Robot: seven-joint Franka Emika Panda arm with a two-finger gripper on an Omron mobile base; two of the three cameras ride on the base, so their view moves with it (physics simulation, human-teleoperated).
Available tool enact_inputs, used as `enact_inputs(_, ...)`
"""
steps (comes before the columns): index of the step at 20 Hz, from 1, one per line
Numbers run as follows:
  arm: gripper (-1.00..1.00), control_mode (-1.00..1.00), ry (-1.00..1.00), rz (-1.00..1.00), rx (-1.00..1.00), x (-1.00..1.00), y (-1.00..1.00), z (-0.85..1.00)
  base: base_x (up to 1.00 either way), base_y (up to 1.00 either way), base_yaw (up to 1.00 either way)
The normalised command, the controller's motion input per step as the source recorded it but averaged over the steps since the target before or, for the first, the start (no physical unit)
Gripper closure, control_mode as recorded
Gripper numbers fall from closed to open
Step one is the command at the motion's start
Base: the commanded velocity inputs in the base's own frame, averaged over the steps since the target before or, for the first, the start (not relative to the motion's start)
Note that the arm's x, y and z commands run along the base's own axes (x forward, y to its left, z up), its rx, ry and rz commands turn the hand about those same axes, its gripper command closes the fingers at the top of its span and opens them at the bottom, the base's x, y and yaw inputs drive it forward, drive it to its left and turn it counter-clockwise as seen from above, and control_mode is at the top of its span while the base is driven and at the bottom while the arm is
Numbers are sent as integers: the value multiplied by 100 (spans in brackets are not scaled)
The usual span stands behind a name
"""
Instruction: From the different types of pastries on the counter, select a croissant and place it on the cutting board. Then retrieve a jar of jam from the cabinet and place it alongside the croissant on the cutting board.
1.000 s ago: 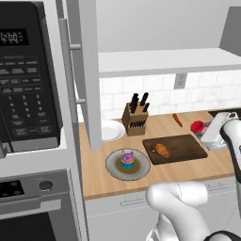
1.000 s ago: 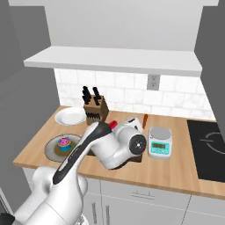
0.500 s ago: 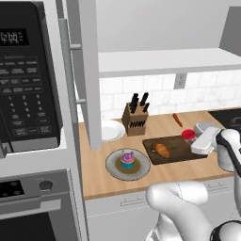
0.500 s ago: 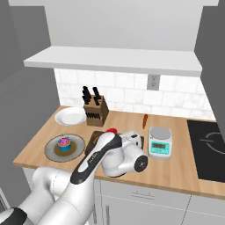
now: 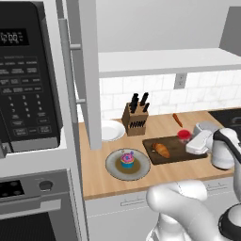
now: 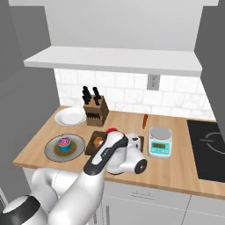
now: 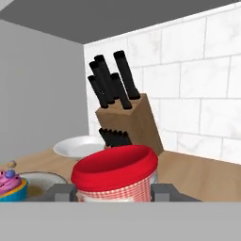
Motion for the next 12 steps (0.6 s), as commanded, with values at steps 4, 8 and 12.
enact_inputs(4, 100, -100, -3, 0, 16, 34, -1, -43, 0, 0, 0)
enact_inputs(8, 100, -100, -2, 0, 14, 43, -9, -36, 0, 0, 0)
enact_inputs(12, 100, -100, 0, 0, 11, 46, -25, -17, 0, 0, 0)
